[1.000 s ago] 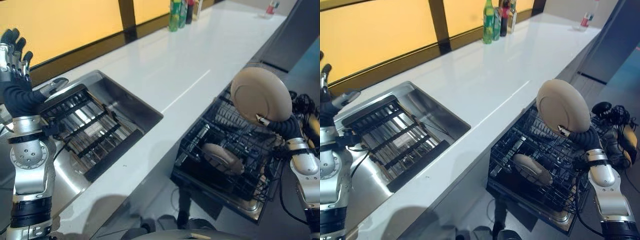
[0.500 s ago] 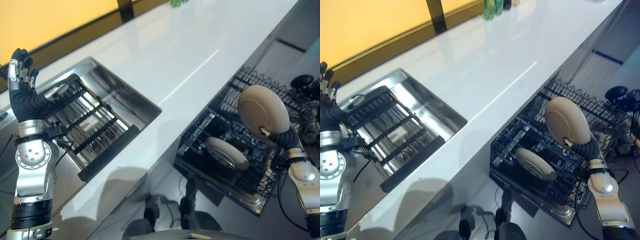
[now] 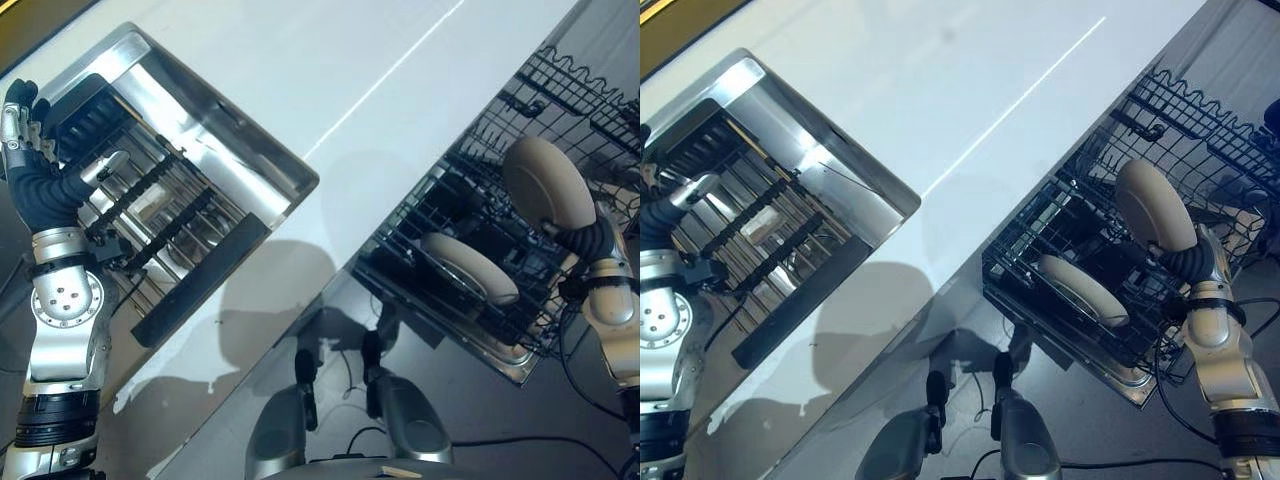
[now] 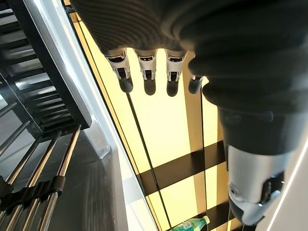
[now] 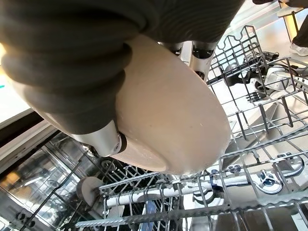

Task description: Pick up plates and place into dishwasher.

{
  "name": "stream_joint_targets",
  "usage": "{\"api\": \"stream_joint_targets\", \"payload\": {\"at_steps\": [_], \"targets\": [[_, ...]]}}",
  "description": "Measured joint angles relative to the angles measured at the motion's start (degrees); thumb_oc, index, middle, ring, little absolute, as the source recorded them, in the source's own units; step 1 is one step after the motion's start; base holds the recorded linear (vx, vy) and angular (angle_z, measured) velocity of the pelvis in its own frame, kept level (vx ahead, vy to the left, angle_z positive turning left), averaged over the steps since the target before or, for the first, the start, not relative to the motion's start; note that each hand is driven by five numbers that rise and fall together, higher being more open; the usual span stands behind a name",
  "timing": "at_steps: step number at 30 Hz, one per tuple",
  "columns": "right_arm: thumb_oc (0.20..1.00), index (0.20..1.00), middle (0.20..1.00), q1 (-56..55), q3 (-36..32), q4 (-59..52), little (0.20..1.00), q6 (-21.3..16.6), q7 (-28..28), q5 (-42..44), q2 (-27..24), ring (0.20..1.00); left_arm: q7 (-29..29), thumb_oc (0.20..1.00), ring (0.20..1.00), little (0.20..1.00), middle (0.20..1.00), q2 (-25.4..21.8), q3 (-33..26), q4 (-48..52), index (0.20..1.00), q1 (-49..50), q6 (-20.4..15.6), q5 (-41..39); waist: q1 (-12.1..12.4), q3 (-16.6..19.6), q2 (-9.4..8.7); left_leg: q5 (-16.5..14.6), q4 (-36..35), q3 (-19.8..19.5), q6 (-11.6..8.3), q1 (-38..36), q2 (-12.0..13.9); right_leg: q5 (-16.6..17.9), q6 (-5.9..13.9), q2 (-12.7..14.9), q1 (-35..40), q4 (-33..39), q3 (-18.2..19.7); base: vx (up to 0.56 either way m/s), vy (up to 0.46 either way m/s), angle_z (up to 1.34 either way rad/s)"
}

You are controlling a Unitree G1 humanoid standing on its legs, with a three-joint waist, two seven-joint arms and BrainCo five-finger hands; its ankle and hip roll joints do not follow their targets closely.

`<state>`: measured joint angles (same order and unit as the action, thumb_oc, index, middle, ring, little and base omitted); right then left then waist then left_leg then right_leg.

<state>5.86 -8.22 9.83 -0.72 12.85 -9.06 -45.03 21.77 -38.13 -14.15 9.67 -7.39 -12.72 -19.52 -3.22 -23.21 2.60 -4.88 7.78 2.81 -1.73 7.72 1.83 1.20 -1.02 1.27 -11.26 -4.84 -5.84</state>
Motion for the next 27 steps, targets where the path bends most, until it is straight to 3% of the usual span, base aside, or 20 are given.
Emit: {"api": "stream_joint_targets", "payload": {"at_steps": [4, 10, 20, 27], "targets": [[0.200, 0.200, 0.200, 0.21, 0.56, 0.47, 0.200, 1.07, -4.17, -0.61, -1.22, 0.200, 0.10, 1.000, 1.000, 1.000, 1.000, -0.29, 0.50, 0.00, 1.000, -0.93, 0.00, -0.03, 0.80, -0.03, -0.05, -0.21, 1.35, -0.33, -0.24, 0.86, 0.02, -0.04, -0.06, 0.04, -0.29, -0.45, -0.20, 0.02, -0.090, 0.03], [0.200, 0.200, 0.200, 6.40, 7.08, 6.16, 0.200, 2.40, -8.16, -0.67, -3.24, 0.200, 1.25, 1.000, 1.000, 1.000, 1.000, -3.14, 2.80, -0.73, 1.000, -3.76, 0.33, -0.23, 1.04, -1.67, -0.36, -0.35, 3.80, -1.44, -0.43, 3.26, 0.22, 0.15, -0.53, -0.02, -1.78, -1.87, -1.03, -0.03, -0.077, 0.08], [0.200, 0.200, 0.200, 18.85, 12.74, 13.96, 0.200, 2.42, -7.32, 0.26, -5.56, 0.200, 3.42, 1.000, 1.000, 1.000, 1.000, -6.38, 6.52, -4.28, 1.000, -9.19, 1.75, -0.53, 1.11, -5.13, -0.43, -0.49, 8.59, -1.52, -0.65, 9.24, 0.59, 0.49, -1.34, -0.02, -7.61, -6.10, -0.95, -0.07, -0.062, -0.01], [0.200, 0.200, 0.200, 25.31, 18.75, 22.20, 0.200, 4.98, -7.48, -0.03, -8.14, 0.200, 4.14, 1.000, 1.000, 1.000, 1.000, -8.11, 8.57, -4.59, 1.000, -11.74, 2.33, -0.48, 1.39, -5.66, 0.12, -0.51, 9.81, -1.38, -0.68, 11.11, 0.74, 0.60, -1.56, -0.07, -9.55, -7.29, -0.77, -0.04, -0.052, -0.02]]}}
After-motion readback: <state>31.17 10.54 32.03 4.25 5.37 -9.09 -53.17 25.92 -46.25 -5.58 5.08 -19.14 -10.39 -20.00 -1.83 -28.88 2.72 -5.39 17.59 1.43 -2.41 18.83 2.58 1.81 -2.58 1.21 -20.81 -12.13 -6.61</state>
